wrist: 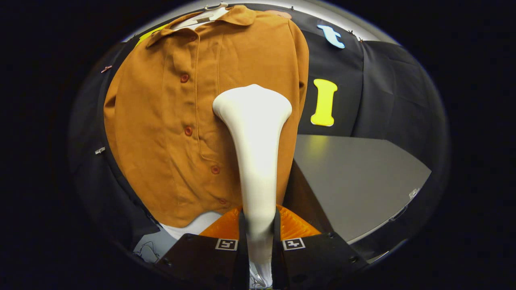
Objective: Iron the clothes twice with a garment steamer, once on the left side and once on the right side.
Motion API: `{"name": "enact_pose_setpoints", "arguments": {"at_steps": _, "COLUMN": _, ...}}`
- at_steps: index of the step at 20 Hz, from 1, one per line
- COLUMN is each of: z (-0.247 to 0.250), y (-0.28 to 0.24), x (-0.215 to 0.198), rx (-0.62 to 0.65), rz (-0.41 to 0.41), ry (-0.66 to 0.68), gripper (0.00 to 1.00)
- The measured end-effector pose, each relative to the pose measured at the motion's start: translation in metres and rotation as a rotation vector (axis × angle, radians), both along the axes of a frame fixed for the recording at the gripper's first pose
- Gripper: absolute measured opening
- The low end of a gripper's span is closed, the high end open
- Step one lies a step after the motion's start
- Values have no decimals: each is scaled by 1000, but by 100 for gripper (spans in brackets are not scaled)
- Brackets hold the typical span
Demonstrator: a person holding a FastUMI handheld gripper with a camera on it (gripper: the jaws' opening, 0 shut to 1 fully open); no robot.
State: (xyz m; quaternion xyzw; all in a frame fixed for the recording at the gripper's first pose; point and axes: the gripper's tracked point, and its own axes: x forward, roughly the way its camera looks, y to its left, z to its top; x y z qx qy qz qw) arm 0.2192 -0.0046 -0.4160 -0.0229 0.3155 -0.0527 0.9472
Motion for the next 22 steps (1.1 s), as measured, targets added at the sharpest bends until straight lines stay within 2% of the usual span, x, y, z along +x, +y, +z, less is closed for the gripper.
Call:
{"name": "enact_pose_setpoints", "arguments": {"at_steps": 10, "z": -63, "y": 1, "x": -29, "rx": -24, "rz": -7, "ry": 125, "gripper": 25}}
{"name": "enact_pose_setpoints", "arguments": {"at_steps": 17, "z": -114, "y": 13, "x": -64, "rx": -26, "rz": -14, "ry": 226, "gripper": 25}}
{"name": "enact_pose_setpoints", "arguments": {"at_steps": 22, "z": -125, "y": 15, "x": -85, "rx": -34, "rz": -12, "ry": 273, "gripper": 25}}
